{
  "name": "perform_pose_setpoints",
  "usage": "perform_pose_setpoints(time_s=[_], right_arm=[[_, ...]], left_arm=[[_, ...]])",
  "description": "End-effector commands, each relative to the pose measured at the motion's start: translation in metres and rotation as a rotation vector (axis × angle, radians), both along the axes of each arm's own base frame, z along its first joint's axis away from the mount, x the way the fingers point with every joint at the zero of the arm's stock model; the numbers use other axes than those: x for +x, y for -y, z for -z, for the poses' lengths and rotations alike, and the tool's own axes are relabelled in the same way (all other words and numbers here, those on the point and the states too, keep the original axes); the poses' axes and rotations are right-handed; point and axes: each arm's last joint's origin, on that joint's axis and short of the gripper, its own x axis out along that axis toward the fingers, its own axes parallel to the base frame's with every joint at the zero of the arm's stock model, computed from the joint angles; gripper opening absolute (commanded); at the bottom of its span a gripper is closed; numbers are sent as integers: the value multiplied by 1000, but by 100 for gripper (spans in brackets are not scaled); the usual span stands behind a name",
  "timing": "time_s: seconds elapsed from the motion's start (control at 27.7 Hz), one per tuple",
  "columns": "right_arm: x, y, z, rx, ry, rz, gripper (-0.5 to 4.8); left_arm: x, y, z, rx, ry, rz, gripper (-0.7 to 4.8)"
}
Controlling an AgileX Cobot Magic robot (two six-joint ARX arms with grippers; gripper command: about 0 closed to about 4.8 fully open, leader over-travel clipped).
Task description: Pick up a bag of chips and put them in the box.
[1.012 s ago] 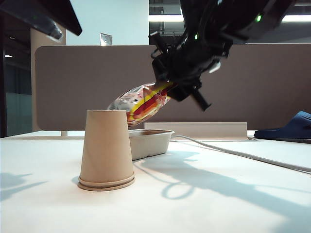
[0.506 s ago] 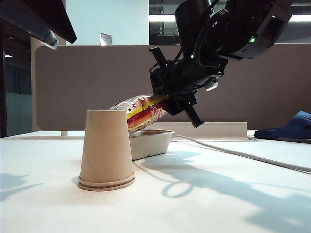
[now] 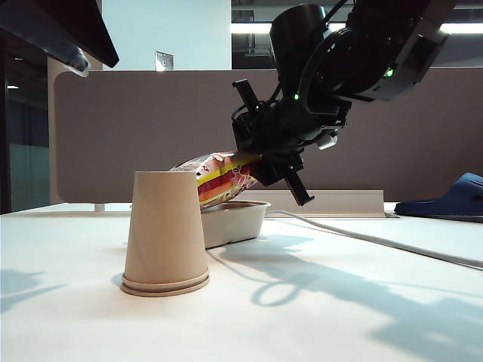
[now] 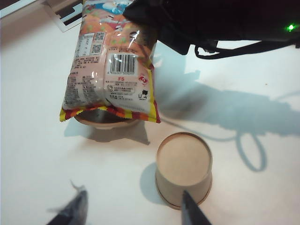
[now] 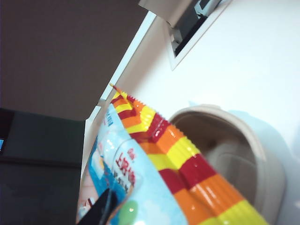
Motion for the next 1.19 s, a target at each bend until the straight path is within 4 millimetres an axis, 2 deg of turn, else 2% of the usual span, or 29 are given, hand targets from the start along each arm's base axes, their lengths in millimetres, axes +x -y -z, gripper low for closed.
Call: perform_pose_setpoints(time_s=[0.04, 0.33, 0.65, 1.19], right_arm=[[0, -2, -5, 25, 22, -2, 116], [0, -2, -2, 20, 12, -10, 116], [2, -5, 12, 8, -24, -41, 116], [2, -4, 17, -19, -59, -40, 118]], left_arm=[[0, 0, -3, -12, 7, 7, 256], [0, 0, -3, -15, 6, 5, 256], [0, 0, -3, -15, 5, 5, 256], [0, 0, -3, -15, 6, 5, 256]])
